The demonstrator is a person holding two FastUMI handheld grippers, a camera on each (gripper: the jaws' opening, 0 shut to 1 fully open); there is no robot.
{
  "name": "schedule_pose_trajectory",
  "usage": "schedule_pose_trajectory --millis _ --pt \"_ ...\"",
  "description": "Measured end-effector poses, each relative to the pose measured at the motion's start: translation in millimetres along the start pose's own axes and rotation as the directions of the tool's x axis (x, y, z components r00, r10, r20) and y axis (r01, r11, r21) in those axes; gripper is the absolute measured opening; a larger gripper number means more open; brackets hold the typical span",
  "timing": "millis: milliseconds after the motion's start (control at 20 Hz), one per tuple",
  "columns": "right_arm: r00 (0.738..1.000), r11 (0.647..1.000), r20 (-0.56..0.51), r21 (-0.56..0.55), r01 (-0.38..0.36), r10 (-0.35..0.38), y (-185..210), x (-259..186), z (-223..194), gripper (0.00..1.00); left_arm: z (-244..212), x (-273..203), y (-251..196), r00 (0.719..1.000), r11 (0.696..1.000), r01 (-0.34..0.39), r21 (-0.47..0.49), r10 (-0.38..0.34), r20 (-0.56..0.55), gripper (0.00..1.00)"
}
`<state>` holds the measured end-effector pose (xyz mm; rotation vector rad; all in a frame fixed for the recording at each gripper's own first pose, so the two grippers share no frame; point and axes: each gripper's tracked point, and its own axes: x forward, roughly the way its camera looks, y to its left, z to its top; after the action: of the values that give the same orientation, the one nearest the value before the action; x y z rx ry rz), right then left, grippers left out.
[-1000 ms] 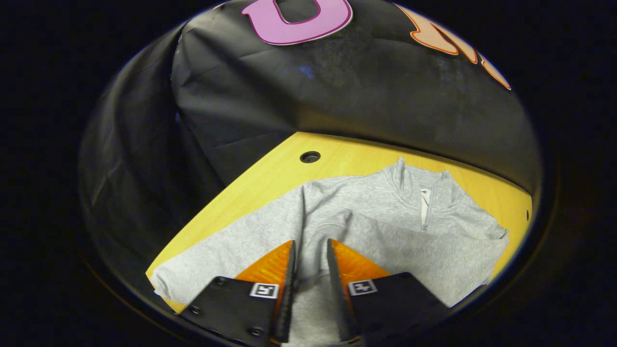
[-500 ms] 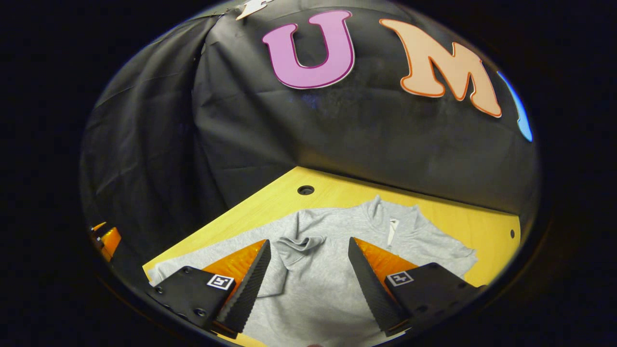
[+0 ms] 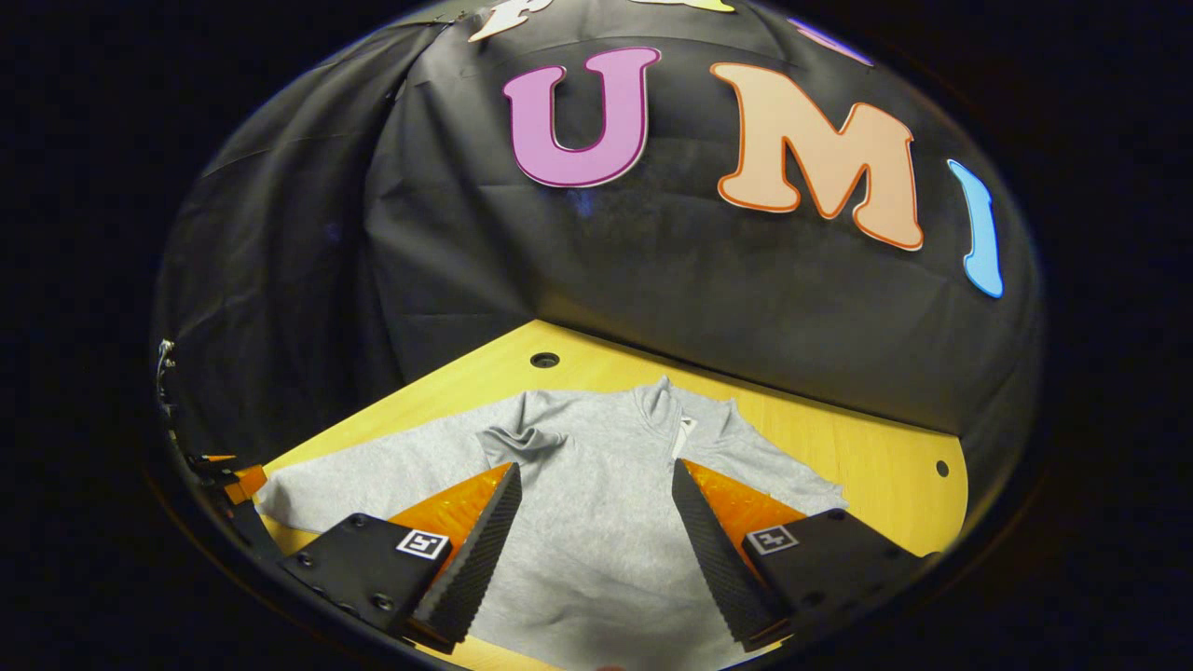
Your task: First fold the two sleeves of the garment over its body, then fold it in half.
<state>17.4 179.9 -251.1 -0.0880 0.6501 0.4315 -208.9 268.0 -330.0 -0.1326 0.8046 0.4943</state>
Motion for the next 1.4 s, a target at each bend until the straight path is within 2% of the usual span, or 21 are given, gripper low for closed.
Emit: schedule_pose_trajectory --millis 300,500,600,700,750,850,900,950,1000,1050,1150,1300,1400 --pt "1.0 1.0 -0.013 0.013 0.028 -0.028 -19.6 -12.1 -10.3 0.99 -29.4 11.6 -13.8 0.997 1.0 0.007 -0.002 -0.007 -0.075 0.93" --pt "0.999 0.999 -0.002 0.005 0.039 -0.039 -28.9 -21.8 -9.9 0.99 -28.3 10.9 -17.5 0.997 1.0 0.025 -0.005 -0.026 -0.069 0.95" --pt "0.999 0.999 -0.007 0.019 0.041 -0.041 -31.3 -19.7 -16.1 0.99 -28.2 10.0 -16.6 0.996 0.999 0.034 -0.016 -0.035 -0.078 0.92" --pt "0.999 0.998 -0.016 0.036 0.042 -0.042 -36.5 -23.0 -21.7 0.99 -28.7 11.8 -22.3 0.994 0.998 0.063 0.0 -0.063 -0.095 0.86" --pt "0.999 0.998 -0.018 0.041 0.043 -0.042 -39.3 -24.3 -23.7 0.99 -28.9 13.0 -29.6 0.991 0.996 0.086 0.011 -0.085 -0.101 0.77" --pt "0.999 0.998 -0.019 0.05 0.045 -0.044 -42.9 -27.1 -27.3 0.99 -27.8 15.2 -39.4 0.988 0.993 0.114 0.022 -0.111 -0.111 0.48" --pt "0.999 0.997 -0.017 0.054 0.047 -0.046 -45.4 -29.5 -28.5 1.0 -26.8 16.3 -41.6 0.987 0.993 0.12 0.021 -0.117 -0.114 0.39" --pt "0.999 0.997 -0.013 0.057 0.05 -0.049 -48.6 -31.4 -29.5 1.0 -26.2 17.0 -42.6 0.986 0.993 0.118 0.019 -0.115 -0.12 0.19" --pt "0.999 0.997 -0.009 0.06 0.053 -0.053 -52.3 -34.4 -29.6 1.0 -26.3 17.0 -42.1 0.986 0.994 0.11 0.013 -0.108 -0.131 0.17" --pt "0.998 0.996 -0.003 0.064 0.057 -0.057 -55.5 -38.5 -30.0 1.0 -26.1 17.0 -42.0 0.984 0.995 0.095 0.002 -0.094 -0.151 0.09" --pt "0.997 0.995 0.006 0.075 0.07 -0.071 -64.3 -46.9 -30.6 1.0 -24.2 17.4 -44.0 0.981 0.997 0.071 -0.003 -0.07 -0.179 0.01" --pt "0.995 0.991 0.008 0.098 0.093 -0.094 -78.9 -58.6 -39.0 1.0 -12.5 13.1 -47.3 0.982 0.997 0.073 0.026 -0.068 -0.174 0.0" --pt "0.994 0.988 -0.002 0.108 0.111 -0.111 -87.7 -62.7 -46.9 0.99 5.5 9.8 -56.7 0.986 0.996 0.084 0.0 -0.083 -0.147 0.0"
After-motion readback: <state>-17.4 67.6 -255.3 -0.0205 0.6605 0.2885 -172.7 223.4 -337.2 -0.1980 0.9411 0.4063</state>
